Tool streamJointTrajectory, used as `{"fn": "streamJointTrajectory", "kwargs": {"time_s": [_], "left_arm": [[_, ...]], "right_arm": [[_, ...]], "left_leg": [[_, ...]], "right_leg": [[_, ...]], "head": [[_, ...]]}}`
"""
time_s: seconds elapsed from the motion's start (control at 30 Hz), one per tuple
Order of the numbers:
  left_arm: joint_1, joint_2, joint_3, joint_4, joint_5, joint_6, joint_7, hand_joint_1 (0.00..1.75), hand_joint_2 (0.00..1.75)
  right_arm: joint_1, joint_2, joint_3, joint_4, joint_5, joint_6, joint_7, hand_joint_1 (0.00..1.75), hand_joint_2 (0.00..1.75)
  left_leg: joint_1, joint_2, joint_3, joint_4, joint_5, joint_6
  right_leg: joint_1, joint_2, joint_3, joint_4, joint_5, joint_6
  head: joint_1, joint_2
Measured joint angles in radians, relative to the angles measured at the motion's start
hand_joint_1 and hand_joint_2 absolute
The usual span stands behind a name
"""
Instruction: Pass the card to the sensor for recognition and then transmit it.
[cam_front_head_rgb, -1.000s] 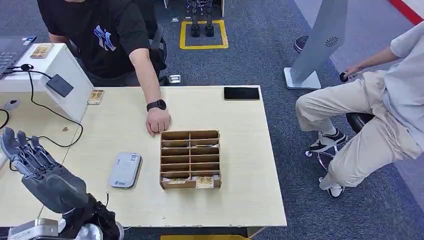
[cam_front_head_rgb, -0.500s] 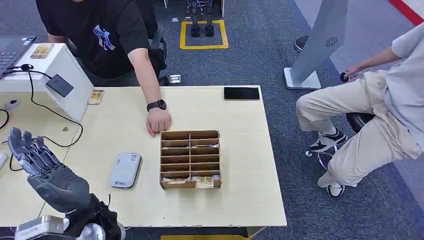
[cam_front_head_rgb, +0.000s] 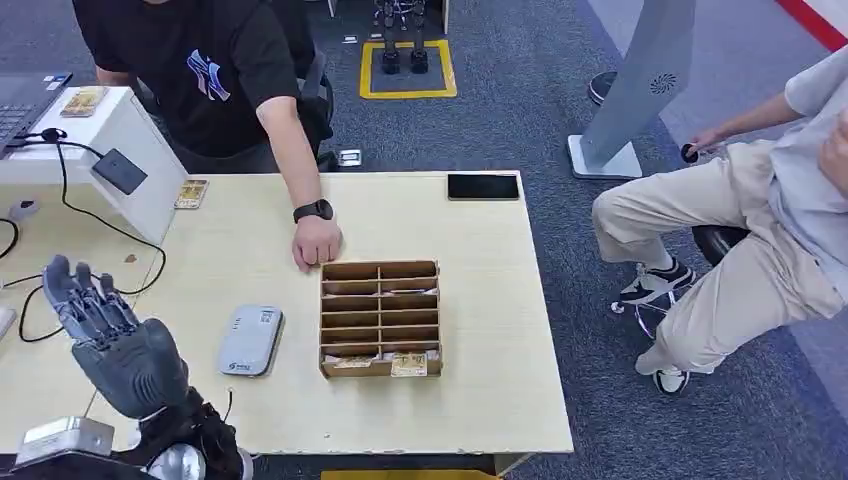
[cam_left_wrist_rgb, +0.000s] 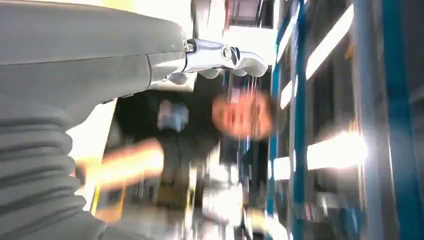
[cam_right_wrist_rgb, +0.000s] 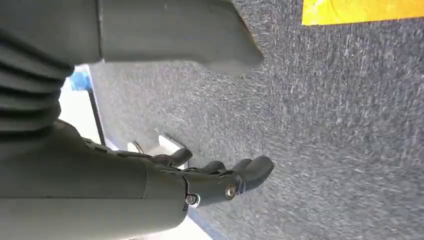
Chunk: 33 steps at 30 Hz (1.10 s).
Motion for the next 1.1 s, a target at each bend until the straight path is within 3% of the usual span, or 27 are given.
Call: {"fn": "streamJointTrajectory", "kwargs": {"time_s": [0.1,0.17,0.33,0.37,0.7,0.9,1.1], "left_arm": [[0.001,0.059,-0.045,0.000,0.035,-0.279,0.000,0.00,1.75],[-0.003,0.086,-0.067,0.011,-0.021,-0.356,0.000,0.00,1.75],[-0.054,0.152,-0.153,0.111,-0.254,-0.383,0.035,0.00,1.75],[-0.065,0.163,-0.173,0.136,-0.286,-0.392,0.040,0.00,1.75],[-0.132,0.210,-0.262,0.296,-0.398,-0.425,0.098,0.00,1.75],[-0.161,0.215,-0.285,0.359,-0.502,-0.379,0.185,0.00,1.75],[-0.176,0.215,-0.299,0.399,-0.534,-0.360,0.210,0.00,1.75]], "right_arm": [[-0.001,-0.011,0.005,0.000,0.011,0.014,-0.019,0.00,0.00],[-0.002,-0.019,0.005,0.000,0.014,0.021,-0.022,0.00,0.00],[-0.005,-0.037,0.006,0.000,0.031,0.035,-0.027,0.00,0.00],[-0.007,-0.041,0.007,0.000,0.034,0.037,-0.029,0.00,1.75],[-0.008,-0.059,0.008,0.001,0.061,0.040,-0.029,0.00,1.75],[-0.009,-0.062,0.008,0.001,0.063,0.044,-0.029,0.00,1.75],[-0.009,-0.062,0.008,0.001,0.063,0.044,-0.029,0.00,1.75]], "left_leg": [[0.000,0.000,0.000,0.000,0.000,0.000],[0.000,0.000,0.000,0.000,0.000,0.000],[0.000,0.000,0.000,0.000,0.000,0.000],[0.000,0.000,0.000,0.000,0.000,0.000],[0.000,0.000,0.000,0.000,0.000,0.000],[0.000,0.000,0.000,0.000,0.000,0.000],[0.000,0.000,0.000,0.000,0.000,0.000]], "right_leg": [[0.000,0.000,0.000,0.000,0.000,0.000],[0.000,0.000,0.000,-0.001,0.000,0.000],[0.000,0.000,0.000,-0.001,0.000,0.000],[0.000,0.001,0.000,-0.001,0.000,0.000],[0.000,0.001,0.000,-0.001,0.000,0.000],[0.000,0.001,0.000,-0.001,0.000,0.000],[0.000,0.001,0.000,-0.001,0.000,0.000]], "head": [[0.000,0.000],[0.000,0.000],[0.001,0.000],[0.000,0.000],[0.000,0.000],[0.000,0.000],[0.000,0.000]]}}
